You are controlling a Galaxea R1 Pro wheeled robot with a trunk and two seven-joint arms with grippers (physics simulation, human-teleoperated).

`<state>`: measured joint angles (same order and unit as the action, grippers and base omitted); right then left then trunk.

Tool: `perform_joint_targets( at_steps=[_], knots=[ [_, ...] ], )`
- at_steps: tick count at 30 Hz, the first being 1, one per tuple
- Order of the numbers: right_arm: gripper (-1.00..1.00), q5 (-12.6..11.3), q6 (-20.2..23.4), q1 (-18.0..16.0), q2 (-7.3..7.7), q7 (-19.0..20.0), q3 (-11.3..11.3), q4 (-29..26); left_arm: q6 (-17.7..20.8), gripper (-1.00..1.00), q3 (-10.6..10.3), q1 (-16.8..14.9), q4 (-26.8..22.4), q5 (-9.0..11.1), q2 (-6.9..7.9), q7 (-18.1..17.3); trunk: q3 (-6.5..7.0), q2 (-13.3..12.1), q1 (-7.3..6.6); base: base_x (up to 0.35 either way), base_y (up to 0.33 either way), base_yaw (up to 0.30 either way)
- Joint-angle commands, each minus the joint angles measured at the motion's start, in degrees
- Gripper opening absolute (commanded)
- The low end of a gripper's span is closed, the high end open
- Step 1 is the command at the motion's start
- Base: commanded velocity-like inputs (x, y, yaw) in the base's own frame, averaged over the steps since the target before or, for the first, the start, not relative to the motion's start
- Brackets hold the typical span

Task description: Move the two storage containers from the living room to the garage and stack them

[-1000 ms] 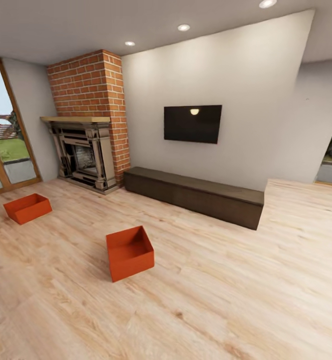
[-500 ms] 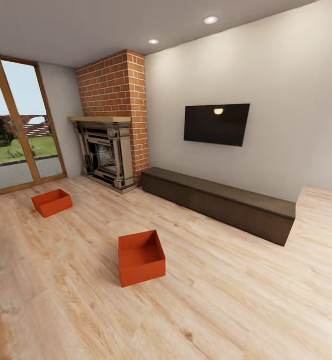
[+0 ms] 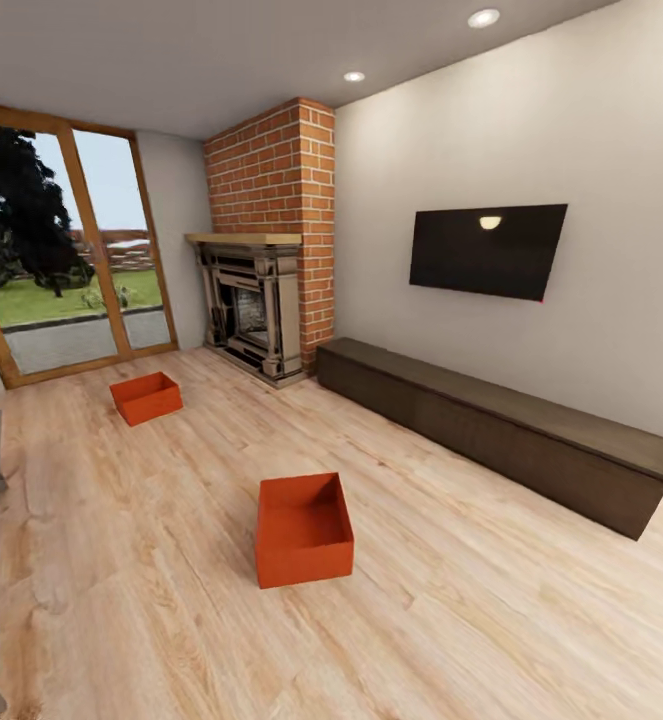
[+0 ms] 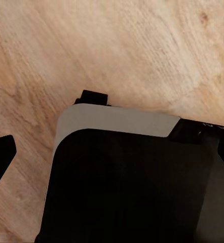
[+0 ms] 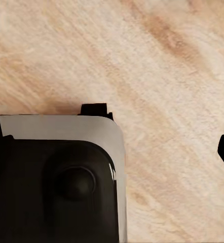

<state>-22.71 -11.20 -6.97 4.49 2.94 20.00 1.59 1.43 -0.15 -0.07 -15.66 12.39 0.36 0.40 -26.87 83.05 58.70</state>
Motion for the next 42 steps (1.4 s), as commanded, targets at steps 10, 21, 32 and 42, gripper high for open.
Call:
perform_joint_targets(
  at_steps=[10,21,32,42],
  knots=[
    [1.00,-0.6,-0.3,-0.1,-0.01,0.3,0.4,0.2,0.2,1.00,0.0,0.0,-0.1,0.4,0.00,0.0,-0.06,0.0,0.03,0.281,-0.165,0.272],
    [1.00,-0.5,-0.2,-0.1,0.11,0.4,0.9,0.2,0.1,1.00,0.0,0.0,-0.1,0.6,0.09,0.0,-0.06,0.0,0.03,0.283,-0.161,0.186],
    [1.00,-0.3,-0.2,-0.1,0.34,0.4,1.3,0.2,0.1,1.00,0.0,0.0,-0.1,0.6,-0.01,0.0,-0.06,0.0,0.03,0.316,-0.033,0.005],
    [1.00,-0.3,-0.4,-0.1,0.26,0.4,1.2,0.2,0.1,1.00,0.0,0.0,-0.1,0.6,0.08,0.0,-0.06,0.0,0.03,0.322,0.000,0.000]
  ],
)
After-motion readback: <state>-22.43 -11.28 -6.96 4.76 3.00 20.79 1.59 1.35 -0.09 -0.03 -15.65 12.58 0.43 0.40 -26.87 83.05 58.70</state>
